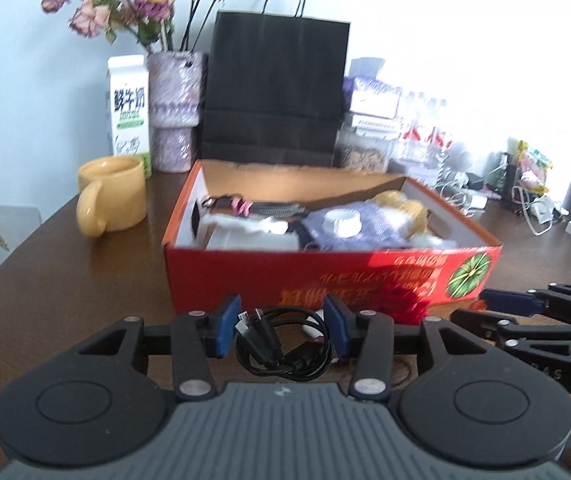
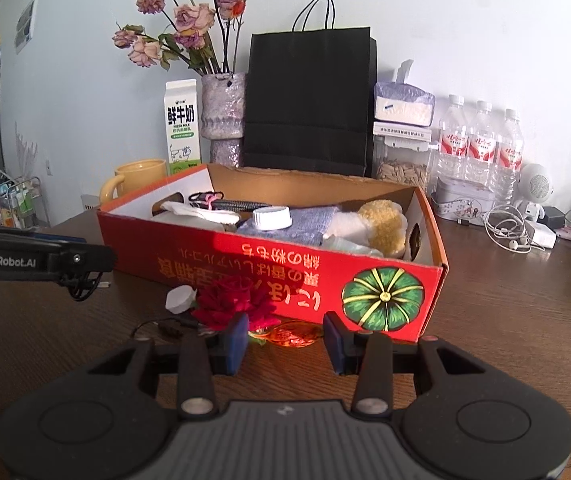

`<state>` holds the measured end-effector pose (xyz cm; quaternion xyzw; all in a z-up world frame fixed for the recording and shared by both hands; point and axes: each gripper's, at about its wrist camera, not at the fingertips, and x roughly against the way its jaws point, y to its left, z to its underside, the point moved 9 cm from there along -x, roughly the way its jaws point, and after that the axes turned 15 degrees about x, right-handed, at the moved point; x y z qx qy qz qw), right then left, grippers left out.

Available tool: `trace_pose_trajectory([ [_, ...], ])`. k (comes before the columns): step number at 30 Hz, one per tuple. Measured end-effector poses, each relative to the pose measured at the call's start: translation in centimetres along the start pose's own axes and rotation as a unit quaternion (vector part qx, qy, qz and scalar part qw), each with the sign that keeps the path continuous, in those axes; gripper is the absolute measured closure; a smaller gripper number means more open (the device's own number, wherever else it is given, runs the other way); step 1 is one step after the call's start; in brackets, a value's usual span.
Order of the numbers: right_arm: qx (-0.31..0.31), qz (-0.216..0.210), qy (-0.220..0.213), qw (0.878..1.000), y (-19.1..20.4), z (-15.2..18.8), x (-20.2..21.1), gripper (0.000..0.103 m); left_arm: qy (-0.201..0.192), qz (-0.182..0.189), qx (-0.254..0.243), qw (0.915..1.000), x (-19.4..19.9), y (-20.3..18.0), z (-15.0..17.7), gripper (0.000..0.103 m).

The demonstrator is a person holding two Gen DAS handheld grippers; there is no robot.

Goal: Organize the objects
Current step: 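Carry the black cable and small red item over the red box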

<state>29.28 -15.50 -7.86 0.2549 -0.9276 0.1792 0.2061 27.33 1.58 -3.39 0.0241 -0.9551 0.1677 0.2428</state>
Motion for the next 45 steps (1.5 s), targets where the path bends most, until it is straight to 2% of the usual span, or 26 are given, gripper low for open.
trace_pose_trajectory([
  [16,0.025,0.013,-0.055,0.998,-1.4,-5.9,-0.9,0.063,-0.057,0.033,-0.013,0.9977,-1.3,-4.5,-5.7,0.056],
  [23,0.026,0.022,-0.071,0.997,-2.9,-8.5,-3.0,0.063,-0.069,0.031,-0.008,0.9971,-3.9,-5.3,-8.1,0.056],
  [28,0.013,0.022,-0.078,0.997,-4.2,-9.8,-5.3,0.063,-0.062,0.026,0.003,0.9977,-6.6,-4.9,-8.9,0.056],
  [36,0.003,0.014,-0.066,0.998,-5.6,-9.7,-9.1,0.063,-0.051,0.017,0.001,0.9985,-10.1,-4.4,-9.6,0.056],
  [45,-0.010,0.017,-0.041,0.999,-6.5,-8.2,-10.5,0.063,-0.040,0.004,-0.007,0.9992,-11.7,-3.8,-9.1,0.056],
])
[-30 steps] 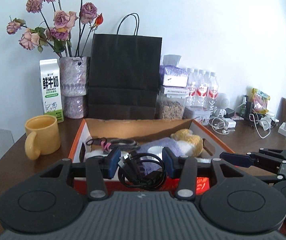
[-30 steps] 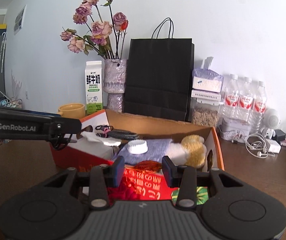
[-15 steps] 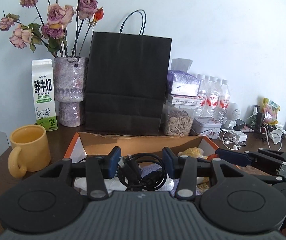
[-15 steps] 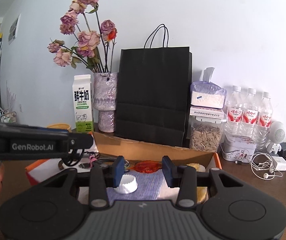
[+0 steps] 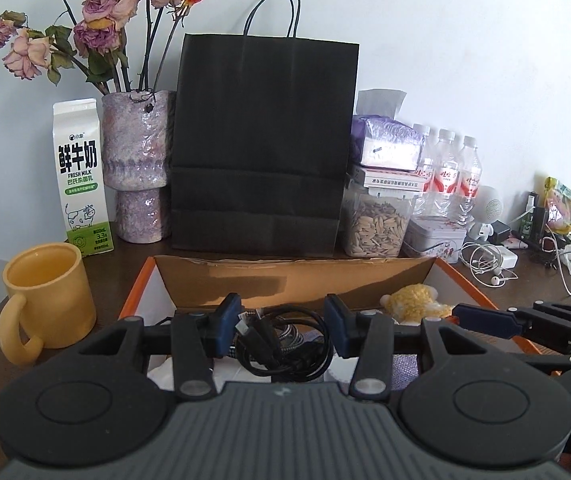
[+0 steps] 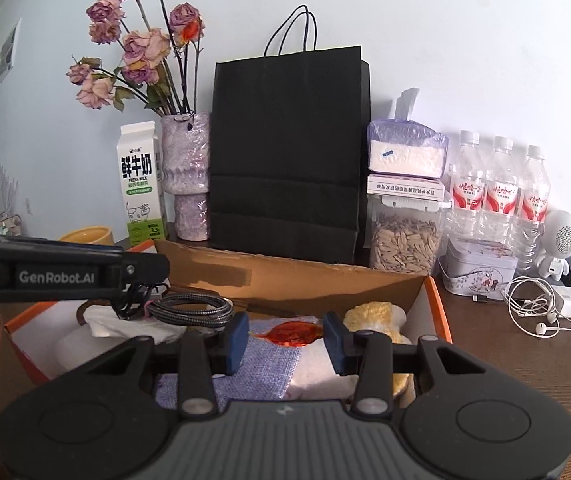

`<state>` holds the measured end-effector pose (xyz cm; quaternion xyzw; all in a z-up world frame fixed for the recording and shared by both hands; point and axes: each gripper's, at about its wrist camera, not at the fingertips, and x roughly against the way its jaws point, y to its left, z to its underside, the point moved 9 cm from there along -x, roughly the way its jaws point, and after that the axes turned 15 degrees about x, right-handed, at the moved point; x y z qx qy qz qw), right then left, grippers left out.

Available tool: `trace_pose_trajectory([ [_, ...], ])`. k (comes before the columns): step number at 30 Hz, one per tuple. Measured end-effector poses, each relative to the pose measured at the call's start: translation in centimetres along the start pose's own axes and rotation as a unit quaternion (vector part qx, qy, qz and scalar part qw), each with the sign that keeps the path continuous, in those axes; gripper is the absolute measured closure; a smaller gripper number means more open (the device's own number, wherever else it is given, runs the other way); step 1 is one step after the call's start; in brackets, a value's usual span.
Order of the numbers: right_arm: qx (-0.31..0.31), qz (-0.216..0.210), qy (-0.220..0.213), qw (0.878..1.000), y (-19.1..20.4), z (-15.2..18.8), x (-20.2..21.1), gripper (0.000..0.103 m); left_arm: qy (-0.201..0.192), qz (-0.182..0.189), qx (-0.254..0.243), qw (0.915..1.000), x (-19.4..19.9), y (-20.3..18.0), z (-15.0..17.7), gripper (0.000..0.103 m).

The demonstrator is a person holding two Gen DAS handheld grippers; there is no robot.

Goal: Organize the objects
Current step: 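Carry the black cable and small red item over the red box, then open both tools to drop the cable and red item into the box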

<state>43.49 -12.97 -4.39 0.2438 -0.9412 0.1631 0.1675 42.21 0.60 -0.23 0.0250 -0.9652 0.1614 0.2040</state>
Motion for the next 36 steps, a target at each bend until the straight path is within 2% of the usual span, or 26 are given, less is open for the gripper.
trace_pose_trajectory([
  [5,0.002,0.002,-0.001,1.000,0.0,0.1,0.2,0.063,-0.004,0.003,-0.004,1.0000,0.3,-0.2,0.0,0.055],
  [8,0.001,0.002,0.004,1.000,-0.1,0.4,0.2,0.062,-0.003,0.001,-0.002,1.0000,0.3,-0.1,0.1,0.050],
  [9,-0.001,0.004,0.005,1.000,-0.1,0.5,0.1,0.053,-0.005,0.001,-0.002,1.0000,0.3,0.0,0.1,0.043],
  [10,-0.003,0.006,0.008,1.000,-0.2,0.6,0.1,0.035,-0.007,-0.001,-0.002,1.0000,0.4,0.0,0.0,0.037],
  [11,-0.005,0.008,0.009,1.000,-0.4,0.7,0.1,0.023,-0.011,-0.004,-0.001,0.9999,0.5,0.1,-0.1,0.021],
  [12,-0.006,0.012,0.009,1.000,-0.5,0.8,0.2,0.006,-0.016,-0.006,0.000,0.9999,0.6,0.2,-0.1,0.004],
  [13,-0.006,0.015,0.006,1.000,-0.6,0.8,0.3,0.004,-0.022,-0.009,0.001,0.9997,0.7,0.4,-0.3,0.000],
  [22,-0.001,0.024,0.003,1.000,-0.6,1.1,1.2,0.002,-0.025,-0.020,0.003,0.9995,1.5,1.1,0.2,0.000],
  [32,0.013,0.045,-0.021,0.999,0.2,1.8,4.8,0.002,-0.046,-0.014,0.003,0.9989,5.0,2.1,1.5,0.000],
  [36,0.016,0.039,-0.029,0.999,1.2,2.3,6.9,0.002,-0.043,-0.013,-0.002,0.9990,7.1,2.5,2.8,0.000],
])
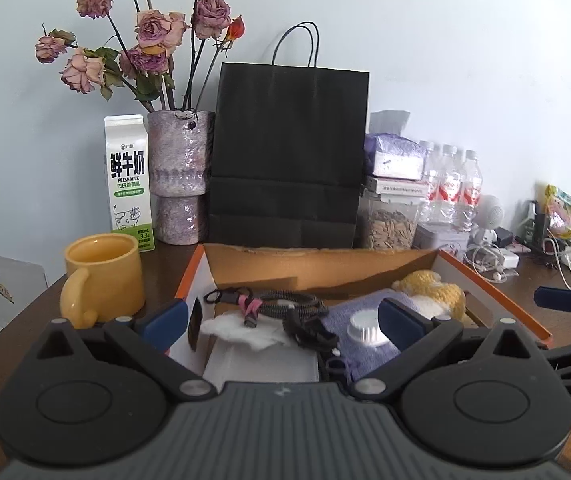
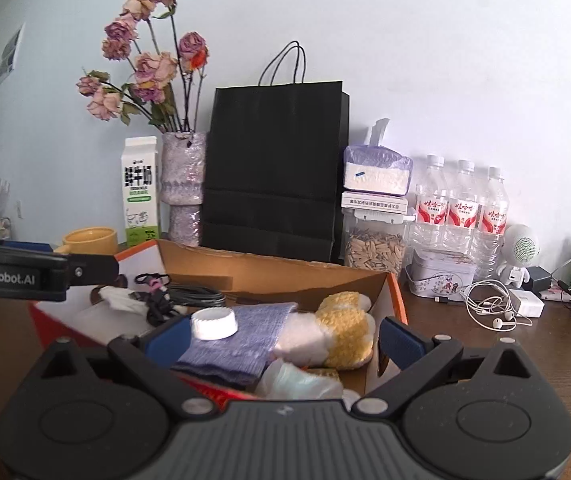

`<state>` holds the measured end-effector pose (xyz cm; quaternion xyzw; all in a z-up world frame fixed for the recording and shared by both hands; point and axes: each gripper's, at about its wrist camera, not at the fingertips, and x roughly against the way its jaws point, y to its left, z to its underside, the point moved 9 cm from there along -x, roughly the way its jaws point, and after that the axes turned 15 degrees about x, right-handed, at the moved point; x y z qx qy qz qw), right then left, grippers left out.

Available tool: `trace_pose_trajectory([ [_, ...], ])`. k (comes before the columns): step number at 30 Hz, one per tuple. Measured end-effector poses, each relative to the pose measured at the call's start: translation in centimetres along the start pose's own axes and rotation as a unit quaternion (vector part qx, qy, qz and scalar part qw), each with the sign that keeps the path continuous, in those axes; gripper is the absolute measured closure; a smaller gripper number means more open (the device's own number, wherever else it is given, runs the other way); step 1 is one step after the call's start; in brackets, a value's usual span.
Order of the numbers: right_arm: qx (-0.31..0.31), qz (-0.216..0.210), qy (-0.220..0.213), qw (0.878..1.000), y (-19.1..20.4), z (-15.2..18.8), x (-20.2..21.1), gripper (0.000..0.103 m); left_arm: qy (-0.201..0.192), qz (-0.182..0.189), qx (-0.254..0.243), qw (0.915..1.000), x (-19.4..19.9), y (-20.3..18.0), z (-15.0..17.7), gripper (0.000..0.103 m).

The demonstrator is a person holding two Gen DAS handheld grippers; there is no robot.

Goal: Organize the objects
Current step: 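Open both tools to drop the cable and red item into the box, then move both tools back toward the red rose and black USB cable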

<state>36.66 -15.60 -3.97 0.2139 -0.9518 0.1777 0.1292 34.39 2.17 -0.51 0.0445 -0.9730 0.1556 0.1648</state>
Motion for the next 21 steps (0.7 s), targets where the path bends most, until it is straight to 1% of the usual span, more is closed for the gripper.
trace_pose_trajectory([
  [3,0.006,-0.009,-0.002,1.000,1.2,0.4,1.5,0.002,0.015,-0.003,-0.009,0.9998,1.4,0.2,1.5,0.000],
  [7,0.007,-0.030,0.004,1.000,3.0,1.2,3.3,0.002,0.047,-0.013,-0.009,0.9988,2.6,1.3,4.0,0.000],
  [11,0.007,-0.067,0.026,0.997,5.1,2.6,3.7,0.002,0.076,-0.022,-0.001,0.9969,3.1,2.4,5.5,0.000],
  [13,0.012,-0.085,0.039,0.996,6.2,3.1,3.4,0.005,0.083,-0.026,0.000,0.9962,3.3,2.7,5.8,0.000],
  [14,0.014,-0.090,0.044,0.995,6.5,3.2,3.2,0.008,0.088,-0.025,-0.001,0.9958,3.2,2.8,5.9,0.000],
  [16,0.007,-0.101,0.056,0.993,6.7,3.5,2.7,0.027,0.100,-0.025,-0.006,0.9946,3.0,2.6,6.3,0.000],
  [17,-0.002,-0.109,0.060,0.992,6.7,3.6,2.4,0.031,0.107,-0.025,-0.009,0.9940,2.9,2.6,6.5,0.000],
  [19,-0.021,-0.117,0.066,0.991,6.3,3.7,2.0,0.042,0.125,-0.010,-0.010,0.9921,2.6,2.1,7.1,0.000],
  [21,-0.038,-0.125,0.063,0.989,5.9,3.5,1.7,0.045,0.136,-0.001,-0.019,0.9905,2.5,1.7,7.5,0.000],
])
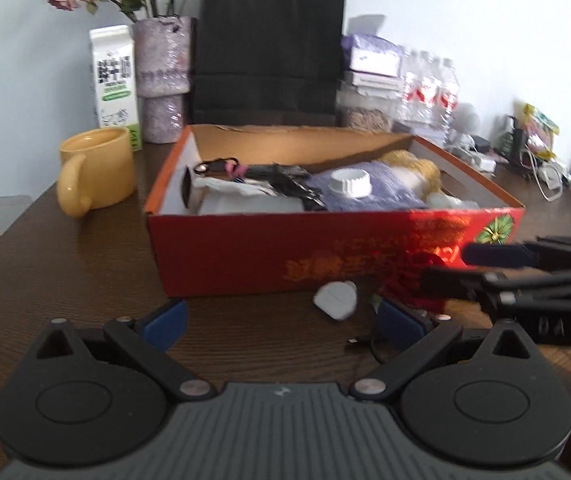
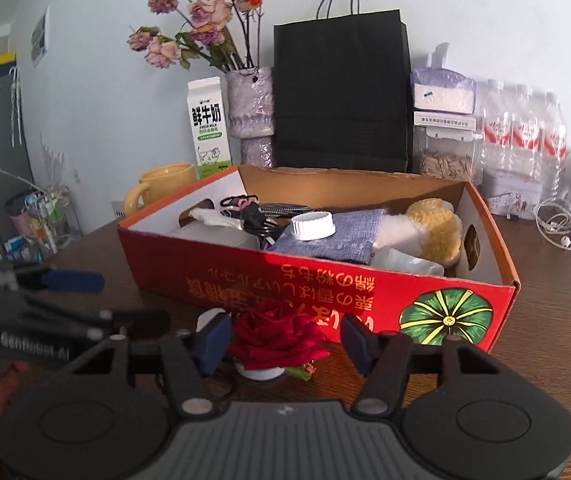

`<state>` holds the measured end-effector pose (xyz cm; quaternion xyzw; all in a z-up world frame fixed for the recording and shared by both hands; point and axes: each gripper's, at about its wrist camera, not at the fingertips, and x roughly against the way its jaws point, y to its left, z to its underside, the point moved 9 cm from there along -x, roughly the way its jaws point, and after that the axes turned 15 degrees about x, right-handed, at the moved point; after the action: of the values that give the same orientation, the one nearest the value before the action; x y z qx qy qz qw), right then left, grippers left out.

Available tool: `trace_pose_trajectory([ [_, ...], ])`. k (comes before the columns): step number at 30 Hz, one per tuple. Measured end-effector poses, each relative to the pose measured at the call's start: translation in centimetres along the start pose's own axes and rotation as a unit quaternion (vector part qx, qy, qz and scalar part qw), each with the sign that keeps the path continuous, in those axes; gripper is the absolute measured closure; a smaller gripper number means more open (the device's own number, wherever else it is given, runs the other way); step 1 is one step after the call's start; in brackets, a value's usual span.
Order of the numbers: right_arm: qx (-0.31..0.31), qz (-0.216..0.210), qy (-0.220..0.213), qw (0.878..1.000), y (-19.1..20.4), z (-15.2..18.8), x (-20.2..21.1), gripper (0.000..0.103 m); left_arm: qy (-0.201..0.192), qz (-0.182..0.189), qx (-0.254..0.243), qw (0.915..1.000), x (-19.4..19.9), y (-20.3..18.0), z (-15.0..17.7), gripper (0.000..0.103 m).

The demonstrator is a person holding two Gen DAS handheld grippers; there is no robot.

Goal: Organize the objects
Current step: 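Move both tools back toward the red rose and black USB cable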

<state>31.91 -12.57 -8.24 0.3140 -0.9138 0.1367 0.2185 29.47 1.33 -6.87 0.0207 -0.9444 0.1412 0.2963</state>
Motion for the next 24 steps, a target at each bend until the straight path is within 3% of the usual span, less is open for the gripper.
trace_pose_trajectory([
  [6,-0.020,-0.032,0.014,0.999,-0.2,-0.1,-1.7,0.063,0.012,0.005,-0.027,0.9996,-1.0,-1.0,0.1,0.000],
  [16,-0.055,-0.080,0.014,0.995,-1.1,0.3,-2.3,0.072,0.044,0.030,-0.042,0.9977,-2.9,-2.0,0.3,0.000],
  [22,-0.055,-0.090,0.010,0.994,-0.8,0.3,-2.0,0.078,0.046,0.046,-0.062,0.9959,-3.6,-3.3,0.4,0.019],
  [24,-0.058,-0.089,0.008,0.994,-0.9,0.3,-1.9,0.079,0.047,0.055,-0.066,0.9952,-3.6,-3.6,0.5,0.033],
])
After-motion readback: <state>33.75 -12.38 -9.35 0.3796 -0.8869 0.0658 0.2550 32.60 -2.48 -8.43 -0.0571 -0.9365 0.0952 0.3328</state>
